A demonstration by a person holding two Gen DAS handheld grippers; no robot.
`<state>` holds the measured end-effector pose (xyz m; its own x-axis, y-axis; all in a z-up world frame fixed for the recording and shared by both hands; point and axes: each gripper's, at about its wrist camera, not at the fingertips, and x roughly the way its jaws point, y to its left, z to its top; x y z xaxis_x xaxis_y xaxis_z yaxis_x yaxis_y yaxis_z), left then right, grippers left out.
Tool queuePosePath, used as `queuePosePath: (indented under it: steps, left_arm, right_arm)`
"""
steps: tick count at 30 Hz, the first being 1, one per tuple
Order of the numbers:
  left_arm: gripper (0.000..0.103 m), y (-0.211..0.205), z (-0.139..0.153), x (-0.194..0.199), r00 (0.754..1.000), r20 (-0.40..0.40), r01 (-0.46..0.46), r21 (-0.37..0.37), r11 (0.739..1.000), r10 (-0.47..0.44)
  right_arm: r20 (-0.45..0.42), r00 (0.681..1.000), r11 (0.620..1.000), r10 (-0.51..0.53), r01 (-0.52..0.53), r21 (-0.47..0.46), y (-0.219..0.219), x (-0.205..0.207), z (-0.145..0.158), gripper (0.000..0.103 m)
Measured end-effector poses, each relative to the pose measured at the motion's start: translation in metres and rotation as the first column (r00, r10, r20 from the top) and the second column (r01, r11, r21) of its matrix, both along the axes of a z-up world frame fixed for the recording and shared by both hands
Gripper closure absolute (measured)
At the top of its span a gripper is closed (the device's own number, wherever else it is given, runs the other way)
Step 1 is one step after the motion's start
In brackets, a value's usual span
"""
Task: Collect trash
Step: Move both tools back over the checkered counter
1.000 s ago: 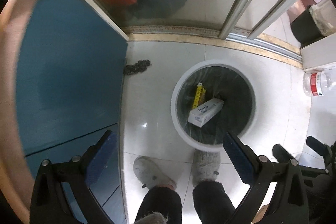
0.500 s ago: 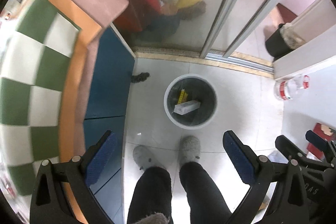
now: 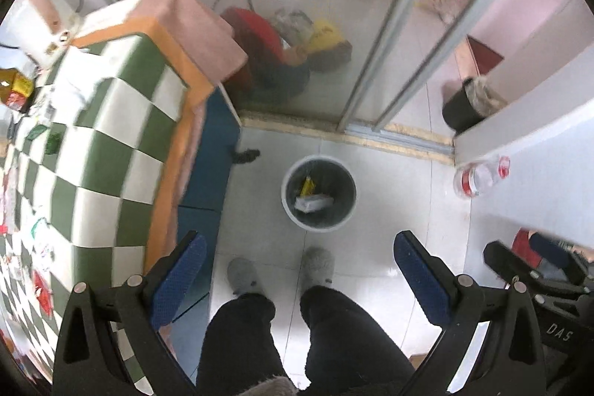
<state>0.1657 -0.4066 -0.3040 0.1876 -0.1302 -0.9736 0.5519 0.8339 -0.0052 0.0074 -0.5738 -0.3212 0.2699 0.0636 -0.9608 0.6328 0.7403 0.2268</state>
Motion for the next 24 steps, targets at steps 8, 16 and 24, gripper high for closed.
queuePosePath:
  steps: [8, 16, 24]
  left_arm:
    - [0.0, 0.13, 0.059, 0.068, 0.962, 0.118, -0.246, -0.029, 0.969, 0.248]
    - [0.0, 0.377, 0.04, 0.115, 0.726, 0.093, -0.687, 0.054, 0.724, 0.682]
    - [0.003, 0.491, -0.03, 0.102, 0.566, -0.114, -0.818, 0.052, 0.574, 0.817]
  right_arm:
    - [0.066, 0.984, 0.985, 0.168, -0.17, 0.03, 0.076, 0.092, 0.042, 0.0]
    - [0.095, 0.885, 0.883, 0.456, -0.463, 0.078, 0.252, 0.221, 0.058, 0.0]
    - [0.022, 0.751, 0.746, 0.66, -0.658, 0.101, 0.43, 0.299, 0.012, 0.0]
